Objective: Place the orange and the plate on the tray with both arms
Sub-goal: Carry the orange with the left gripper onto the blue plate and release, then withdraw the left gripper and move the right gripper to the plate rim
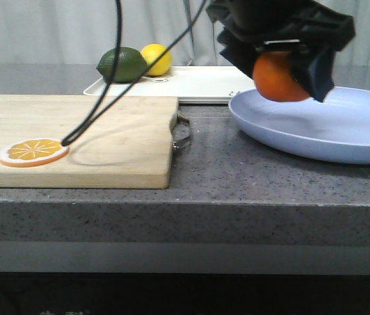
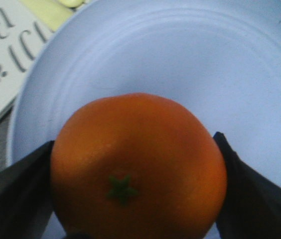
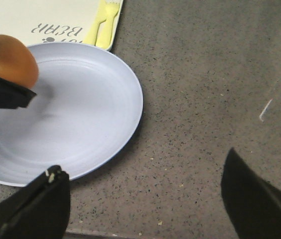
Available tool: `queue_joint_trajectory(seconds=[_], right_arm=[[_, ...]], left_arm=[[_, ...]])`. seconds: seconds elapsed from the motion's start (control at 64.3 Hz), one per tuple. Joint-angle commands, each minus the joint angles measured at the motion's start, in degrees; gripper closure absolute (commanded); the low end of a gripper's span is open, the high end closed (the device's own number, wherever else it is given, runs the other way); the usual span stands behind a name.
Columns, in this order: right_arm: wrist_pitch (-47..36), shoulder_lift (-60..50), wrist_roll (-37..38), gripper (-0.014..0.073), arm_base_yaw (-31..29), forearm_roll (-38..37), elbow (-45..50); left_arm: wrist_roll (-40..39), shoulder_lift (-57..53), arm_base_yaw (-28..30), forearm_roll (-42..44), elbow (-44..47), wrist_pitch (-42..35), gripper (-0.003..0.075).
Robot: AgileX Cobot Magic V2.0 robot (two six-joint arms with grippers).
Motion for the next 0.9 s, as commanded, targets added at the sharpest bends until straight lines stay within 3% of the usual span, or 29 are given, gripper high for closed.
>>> queue_joint_trajectory(seconds=[0.0, 0.093, 0.233, 0.28, 0.513, 0.699, 0.886], right_arm=[[-4.21, 0.47, -0.38, -0.0029, 0.03, 0.08, -1.83], [-4.21, 0.47, -0.38, -0.0029, 0.03, 0.08, -1.83], [-4.21, 0.47, -0.38, -0.0029, 0.03, 0.08, -1.83], [-4.21, 0.47, -0.38, -0.0029, 0.03, 0.08, -1.83], [-4.21, 0.47, -0.38, -0.0029, 0.03, 0.08, -1.83], [-4.15, 0.47, -0.38, -0.0029, 0.03, 0.08, -1.83], [-4.44, 0.47, -0.38, -0.0029, 0.03, 0.08, -1.83]], left_arm=[[-0.39, -1.1, -1.45, -0.46, -4.3, -2.7, 0.0265], [-0.39, 0.7, -2.27, -0.46, -5.96, -2.81, 0.0242], [-0.39, 1.99, -2.84, -0.55, -7.19, -2.3, 0.0104], [-0.39, 1.98, -2.84, -0.55, -7.29, -2.13, 0.009], [-2.38, -1.17, -2.84, -0.69, -7.63, -0.66, 0.0087], [-6.76, -8.03, -1.76, -0.31, -7.35, 4.87, 0.0087], [-8.19, -16.24, -1.09, -0.03, -1.28, 4.17, 0.009]])
